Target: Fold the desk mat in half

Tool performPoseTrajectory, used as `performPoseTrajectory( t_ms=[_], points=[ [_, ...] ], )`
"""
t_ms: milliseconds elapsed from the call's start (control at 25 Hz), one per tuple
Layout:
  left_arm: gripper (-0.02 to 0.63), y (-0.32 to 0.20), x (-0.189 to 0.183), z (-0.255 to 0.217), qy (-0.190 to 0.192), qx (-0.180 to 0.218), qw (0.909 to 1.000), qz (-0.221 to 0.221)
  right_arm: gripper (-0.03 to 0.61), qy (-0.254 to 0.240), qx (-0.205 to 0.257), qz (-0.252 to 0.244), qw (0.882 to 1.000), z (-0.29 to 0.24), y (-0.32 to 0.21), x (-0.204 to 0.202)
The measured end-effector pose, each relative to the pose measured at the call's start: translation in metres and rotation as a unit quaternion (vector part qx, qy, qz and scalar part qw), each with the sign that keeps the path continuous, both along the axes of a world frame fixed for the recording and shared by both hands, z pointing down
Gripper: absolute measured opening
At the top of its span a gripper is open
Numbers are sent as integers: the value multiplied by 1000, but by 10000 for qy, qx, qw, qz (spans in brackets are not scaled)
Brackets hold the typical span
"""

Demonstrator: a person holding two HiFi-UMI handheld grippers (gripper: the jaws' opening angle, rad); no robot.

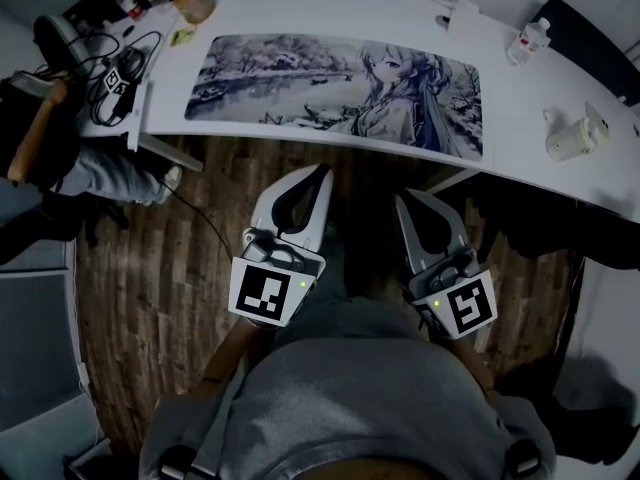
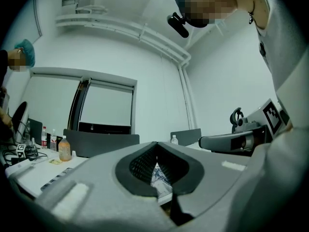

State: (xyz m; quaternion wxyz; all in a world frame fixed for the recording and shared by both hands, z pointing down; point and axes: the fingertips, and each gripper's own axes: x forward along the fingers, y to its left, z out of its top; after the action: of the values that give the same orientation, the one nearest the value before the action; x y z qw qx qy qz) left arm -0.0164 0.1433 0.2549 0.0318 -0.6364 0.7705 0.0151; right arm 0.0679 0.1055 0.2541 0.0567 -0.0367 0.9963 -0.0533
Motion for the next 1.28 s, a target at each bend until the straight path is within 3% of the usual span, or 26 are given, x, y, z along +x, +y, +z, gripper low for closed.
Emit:
performPoseTrajectory(
  t_ms=[360, 880, 1280],
  points=[
    [-2, -69, -58, 2, -94, 123, 9995, 277, 2, -6, 146, 353, 9993, 4, -68, -49],
    [-2, -175, -151, -1, -61, -22, 9967, 805, 2, 13, 110, 836, 9964, -3, -164, -145],
    [-2, -245, -171, 9, -181, -237, 9844, 1734, 2, 72, 47, 1578, 9874, 6, -217, -166]
  ],
)
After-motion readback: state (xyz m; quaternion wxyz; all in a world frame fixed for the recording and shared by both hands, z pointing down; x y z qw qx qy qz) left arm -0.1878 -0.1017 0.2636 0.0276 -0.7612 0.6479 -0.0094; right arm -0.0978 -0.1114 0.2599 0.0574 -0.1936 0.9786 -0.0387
